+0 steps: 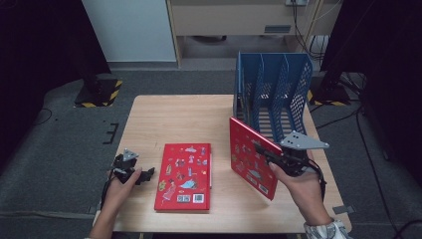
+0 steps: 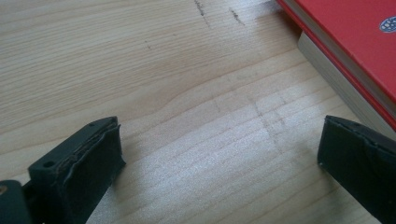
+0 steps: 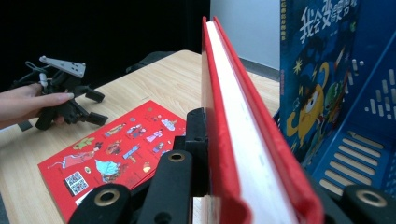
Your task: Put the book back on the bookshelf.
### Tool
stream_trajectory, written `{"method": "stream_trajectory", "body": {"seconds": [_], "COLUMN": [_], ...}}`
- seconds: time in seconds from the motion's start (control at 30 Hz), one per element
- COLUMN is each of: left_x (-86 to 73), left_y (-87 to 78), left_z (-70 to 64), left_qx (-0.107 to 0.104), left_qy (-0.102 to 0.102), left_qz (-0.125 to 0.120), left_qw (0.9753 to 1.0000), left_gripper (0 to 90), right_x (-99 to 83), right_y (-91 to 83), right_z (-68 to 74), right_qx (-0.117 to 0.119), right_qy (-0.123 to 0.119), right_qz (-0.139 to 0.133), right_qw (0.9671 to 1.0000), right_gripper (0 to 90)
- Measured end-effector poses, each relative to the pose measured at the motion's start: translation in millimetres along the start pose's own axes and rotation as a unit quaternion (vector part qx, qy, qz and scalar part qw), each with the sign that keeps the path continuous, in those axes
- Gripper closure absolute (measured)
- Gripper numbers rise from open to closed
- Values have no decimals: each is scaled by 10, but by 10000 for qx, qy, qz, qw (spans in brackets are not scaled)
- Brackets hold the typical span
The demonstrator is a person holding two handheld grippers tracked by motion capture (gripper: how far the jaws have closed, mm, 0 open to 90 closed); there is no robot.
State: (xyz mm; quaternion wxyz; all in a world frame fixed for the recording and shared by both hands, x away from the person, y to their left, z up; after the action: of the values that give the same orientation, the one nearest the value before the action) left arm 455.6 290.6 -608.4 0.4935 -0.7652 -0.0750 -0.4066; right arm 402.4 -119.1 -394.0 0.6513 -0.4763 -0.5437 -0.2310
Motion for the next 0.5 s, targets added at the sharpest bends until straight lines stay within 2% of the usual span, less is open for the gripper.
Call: {"method": "stream_trajectory", "body": {"seconds": [0.2, 0.37, 0.5], "left_x": [1, 2, 1], "left_y": [2, 3, 3], "left_z": [-4, -7, -7], "left_qx": [-2, -8, -8], "left_qy": [-2, 3, 3], "left_qz": [6, 5, 6], "left_qw": [10000, 10000, 10000], "left_gripper": [0, 0, 0], "right_x": [156, 355, 520], "right_y": [-111, -183, -243], "right_z": [-40, -145, -240], "right_qx": [41, -24, -76], "right_qy": [126, 270, 284], "right_qz": [-129, -187, -282], "right_qw": [9998, 9995, 9992], "right_gripper": [794, 794, 794]}}
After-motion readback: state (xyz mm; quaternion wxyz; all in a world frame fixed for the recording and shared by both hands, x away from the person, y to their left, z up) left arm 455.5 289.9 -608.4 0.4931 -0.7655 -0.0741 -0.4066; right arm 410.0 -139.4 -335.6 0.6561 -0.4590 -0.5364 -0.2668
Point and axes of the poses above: each handheld gripper's, and its own axes: y roughly forward along the jaws, x roughly out of its top, z roughly to its left, the point moved 10 cm from there along y, roughly forward along the jaws, and after that the axes turned 15 degrees about -x, right-handed, at the moved point
